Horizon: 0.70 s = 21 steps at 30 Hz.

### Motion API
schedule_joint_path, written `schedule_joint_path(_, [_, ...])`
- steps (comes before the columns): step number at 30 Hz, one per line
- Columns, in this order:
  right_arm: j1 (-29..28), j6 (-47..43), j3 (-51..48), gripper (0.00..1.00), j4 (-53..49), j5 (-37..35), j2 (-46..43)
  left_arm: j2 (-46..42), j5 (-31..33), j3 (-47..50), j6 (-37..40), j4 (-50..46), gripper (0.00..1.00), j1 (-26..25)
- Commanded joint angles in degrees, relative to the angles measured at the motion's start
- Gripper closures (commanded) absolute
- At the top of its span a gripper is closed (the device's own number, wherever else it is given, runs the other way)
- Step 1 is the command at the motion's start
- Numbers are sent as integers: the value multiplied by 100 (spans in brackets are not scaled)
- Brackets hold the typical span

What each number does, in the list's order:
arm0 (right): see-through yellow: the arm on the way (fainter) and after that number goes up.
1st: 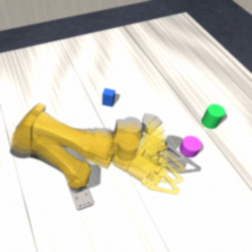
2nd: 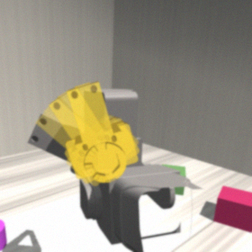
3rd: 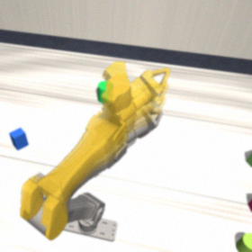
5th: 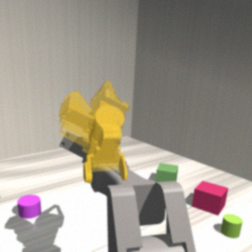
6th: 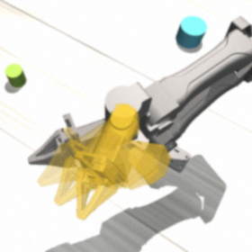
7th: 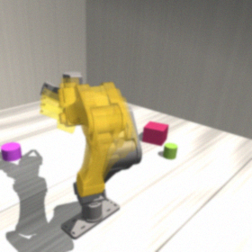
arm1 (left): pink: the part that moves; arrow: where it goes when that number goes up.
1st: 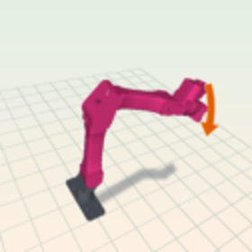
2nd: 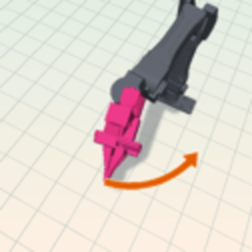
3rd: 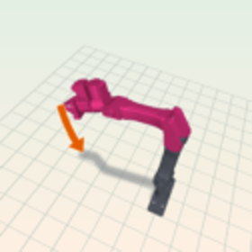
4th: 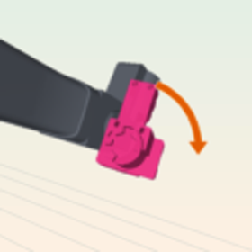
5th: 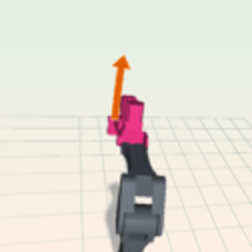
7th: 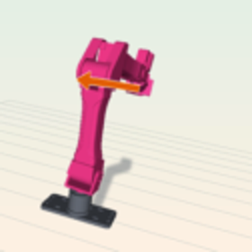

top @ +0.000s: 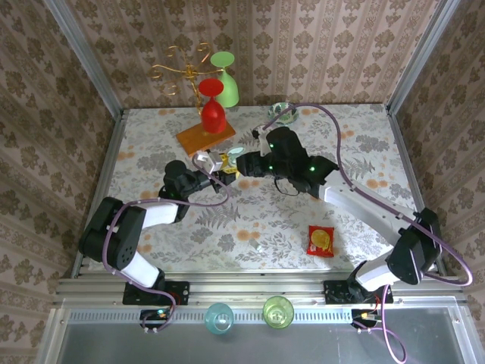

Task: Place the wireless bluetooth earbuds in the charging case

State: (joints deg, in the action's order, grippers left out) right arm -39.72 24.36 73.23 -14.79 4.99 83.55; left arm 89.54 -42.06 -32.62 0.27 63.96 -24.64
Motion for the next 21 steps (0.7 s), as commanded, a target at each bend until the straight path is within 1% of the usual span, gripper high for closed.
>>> schedule_joint_path(1, [145,181,-316,46,611,429,-273,3,-101,65,146,372,81,28])
schedule_joint_path(4, [299,298,-468,49,648,827,-323,-47,-116,98,200,389,81,30])
schedule_joint_path(6, [389,374,-578,53,648,1028,-339,-84,-132,112,242,389,80,30])
schedule_joint_path(8, [421,377,-705,54,614,1142,-339,-105,-169,140,277,401,81,30])
schedule_joint_path(10, [431,348,-822,54,565,1208,-545,-109,-243,172,311,475,80,30])
schedule_joint_path(13, [430,262,-900,56,517,1493,-584,-73,-417,178,318,623,80,34])
schedule_joint_path(17, [417,279,-774,68,698,1846,-449,-32,-594,125,315,669,80,30])
schedule_joint_path(19, [405,316,-674,72,815,1839,-416,-7,-668,124,333,683,81,21])
schedule_joint_path(21, [404,320,-549,75,873,1798,-201,-24,-689,131,321,711,81,-3])
